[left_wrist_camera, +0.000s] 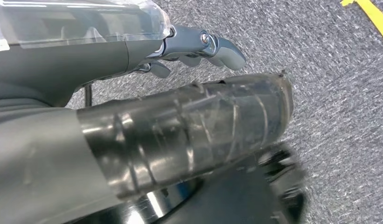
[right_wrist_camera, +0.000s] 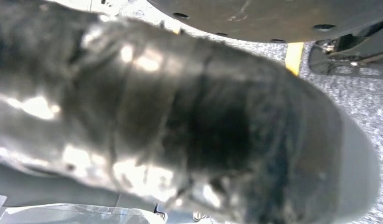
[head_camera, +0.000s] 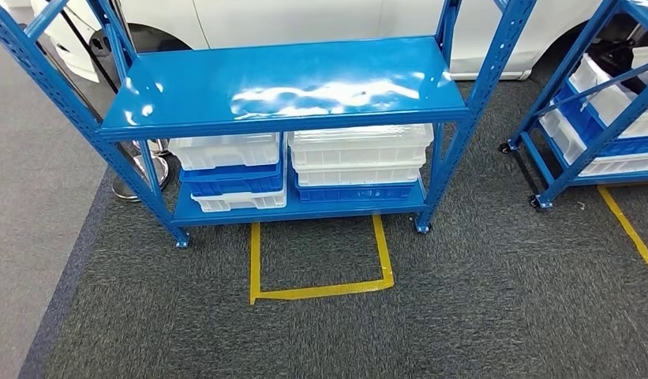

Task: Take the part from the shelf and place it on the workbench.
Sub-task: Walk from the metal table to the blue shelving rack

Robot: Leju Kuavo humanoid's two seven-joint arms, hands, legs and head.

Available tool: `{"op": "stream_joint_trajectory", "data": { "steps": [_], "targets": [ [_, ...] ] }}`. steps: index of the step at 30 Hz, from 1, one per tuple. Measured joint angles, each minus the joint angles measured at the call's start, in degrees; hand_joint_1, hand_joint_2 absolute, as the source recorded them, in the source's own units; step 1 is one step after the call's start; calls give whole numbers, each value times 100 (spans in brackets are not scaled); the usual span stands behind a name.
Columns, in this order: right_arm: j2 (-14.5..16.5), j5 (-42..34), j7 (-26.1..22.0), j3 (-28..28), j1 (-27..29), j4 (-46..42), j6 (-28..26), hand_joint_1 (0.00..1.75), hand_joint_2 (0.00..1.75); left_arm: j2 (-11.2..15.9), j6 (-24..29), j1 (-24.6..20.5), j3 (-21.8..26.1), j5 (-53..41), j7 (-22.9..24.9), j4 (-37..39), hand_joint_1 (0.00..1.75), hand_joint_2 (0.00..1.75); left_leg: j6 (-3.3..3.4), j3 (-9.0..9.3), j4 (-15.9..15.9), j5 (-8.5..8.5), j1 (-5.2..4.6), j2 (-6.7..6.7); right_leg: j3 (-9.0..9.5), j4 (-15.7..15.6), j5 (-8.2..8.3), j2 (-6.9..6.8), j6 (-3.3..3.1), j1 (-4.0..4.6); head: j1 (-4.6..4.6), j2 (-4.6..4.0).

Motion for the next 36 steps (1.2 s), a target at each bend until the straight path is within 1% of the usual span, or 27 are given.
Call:
{"op": "stream_joint_trajectory", "data": {
  "steps": [1, 2, 3, 4, 5, 6, 8, 10, 11, 12, 14, 15, 16, 17, 19, 20, 21, 23, 25, 26, 27, 30, 31, 32, 34, 35, 36],
  "targets": [
    [0, 1, 0, 0, 4, 0, 1, 0, 0, 0, 1, 9, 0, 1, 0, 0, 0, 0, 4, -71, -49, 79, 2, 0, 59, 0, -45, 6, 7, 0, -1, 0],
    [0, 4, 0, 0, 7, 0, 4, 0, 0, 0, 1, 16, 0, 2, 0, 0, 0, 0, 17, -52, -283, 289, 3, 0, 125, 0, -91, 10, 17, 1, -1, 0],
    [0, 11, 0, 0, 11, 0, 9, 0, 0, 0, 1, 22, 0, 2, -1, 0, 0, 0, 46, 31, -655, 600, 0, 2, 180, -4, -140, 11, 30, 1, -1, 0],
    [2, 20, 0, 0, 10, 1, 15, 0, 0, 1, 1, 27, 0, 4, -1, 1, 0, 0, 77, 111, -990, 832, -14, 2, 240, -2, -184, 13, 51, 5, 3, 0],
    [4, 30, -1, 0, 6, 2, 22, 0, 0, 1, 2, 29, 0, 8, -2, 1, 0, 0, 112, 173, -1251, 951, -34, 0, 276, -5, -225, 16, 83, 6, 3, 0],
    [8, 39, -2, 0, 1, 3, 26, 0, 0, 2, 4, 33, 0, 13, -4, 1, 0, 0, 152, 215, -1403, 1014, -56, -2, 302, -12, -258, 18, 120, 7, 3, 0],
    [13, 50, -5, 0, -6, 4, 30, 0, 0, 2, 11, 44, 0, 19, -11, 1, 0, 0, 224, 259, -1472, 976, -83, -6, 367, 2, -275, 19, 194, 13, -1, 0],
    [11, 57, -8, 1, -11, 3, 29, 0, 0, -2, 27, 51, 0, 20, -17, 1, 0, 0, 292, 397, -1559, 1018, -67, -8, 395, 108, -300, 6, 244, 17, 6, 0],
    [10, 60, -9, 1, -17, 3, 28, 0, 0, -3, 36, 40, 0, 21, -19, 1, 0, 0, 319, 474, -1600, 1015, -58, -11, 316, 269, -365, 2, 264, 17, 10, 0],
    [8, 61, -9, 2, -24, 2, 28, 0, 0, -4, 44, 24, 0, 21, -19, 2, 0, 0, 345, 538, -1636, 1005, -54, -9, 154, 540, -476, 0, 283, 16, 16, 0],
    [7, 62, -9, 2, -31, 2, 30, 0, 0, -3, 49, 0, 0, 23, -20, 1, 0, 0, 386, 596, -1650, 959, -69, -10, -308, 1203, -752, 2, 310, 15, 21, 0],
    [7, 63, -8, 2, -30, 2, 33, 0, 0, -4, 49, 2, 0, 26, -20, 1, 0, 0, 397, 629, -1649, 926, -76, -14, -502, 1413, -825, 1, 315, 12, 21, 0],
    [6, 64, -8, 2, -26, 2, 36, 0, 0, -4, 50, 10, 0, 29, -20, 0, 0, 0, 401, 672, -1648, 888, -81, -20, -618, 1464, -799, 1, 315, 11, 21, 0],
    [4, 65, -8, 1, -19, 2, 40, 0, 0, -5, 51, 19, 0, 33, -20, 1, 0, 0, 397, 729, -1647, 844, -84, -28, -639, 1316, -642, 1, 307, 12, 21, 0],
    [-4, 67, -9, 0, -3, 2, 49, 0, 0, -8, 55, 30, 0, 38, -20, 1, 0, 0, 375, 851, -1646, 741, -89, -38, -507, 656, -78, 1, 253, 32, 23, 0],
    [-11, 68, -9, 0, 2, 3, 54, 0, 0, -13, 57, 27, 0, 39, -20, 1, 0, 0, 351, 895, -1637, 689, -95, -42, -451, 359, 88, 0, 218, 57, 21, 0],
    [-15, 71, -9, 1, 1, 3, 57, 0, 0, -16, 59, 18, 0, 41, -19, 1, 0, 0, 320, 908, -1629, 642, -101, -41, -413, 174, 193, 5, 182, 80, 21, 0],
    [-17, 77, -8, 2, -4, 3, 61, 0, 0, -24, 60, 6, 0, 47, -18, 1, 0, 0, 253, 953, -1597, 598, -115, -39, -398, 88, 182, 11, 133, 102, 14, 0],
    [-8, 81, -7, 2, 1, 3, 61, 0, 0, -23, 62, 0, 0, 54, -19, 1, 0, 0, 192, 1007, -1539, 549, -115, -35, -298, 23, 243, 6, 84, 71, 12, 0],
    [-4, 82, -7, 2, 3, 4, 61, 0, 0, -23, 63, -5, 0, 54, -20, 1, 0, 0, 157, 965, -1422, 487, -107, -33, -243, -3, 235, 0, 58, 53, 6, 0],
    [-1, 83, -7, 2, 0, 4, 62, 0, 0, -22, 64, -10, 0, 55, -20, 1, 0, 0, 118, 851, -1196, 387, -90, -30, -197, -24, 226, -5, 39, 36, 1, 0],
    [1, 87, -9, 2, -13, 4, 68, 0, 0, -22, 73, -14, 0, 56, -20, 1, 0, 0, 17, 235, -215, -18, -19, -25, -128, -32, 162, -6, 16, 21, -9, 0],
    [1, 90, -9, 2, -11, 4, 69, 0, 0, -22, 80, -8, 0, 60, -20, 1, 0, 0, -5, 91, -70, -32, 1, -25, -94, -32, 133, -3, 24, 14, -9, 0],
    [1, 93, -9, 2, -9, 4, 69, 0, 0, -22, 89, -2, 0, 65, -19, 0, 0, 0, -18, 35, -112, 72, 16, -24, -55, -31, 103, 0, 37, 6, -9, 0],
    [1, 104, -9, 2, -5, 4, 68, 0, 0, -21, 125, 4, 0, 74, -17, 1, 0, 0, -36, 192, -776, 616, 41, -21, 40, -32, 35, 4, 82, -15, -9, 0],
    [1, 110, -12, 2, -8, 4, 67, 0, 0, -20, 149, 3, 0, 75, -15, 1, 0, 0, -34, 285, -1116, 772, 34, -15, 79, -27, 5, 7, 111, -22, -9, 0],
    [1, 115, -16, 2, -14, 4, 67, 0, 0, -20, 179, -4, 0, 76, -14, 2, 0, 0, -9, 357, -1367, 856, 22, -8, 98, -21, -22, 8, 147, -22, -14, 0]
  ]
}}
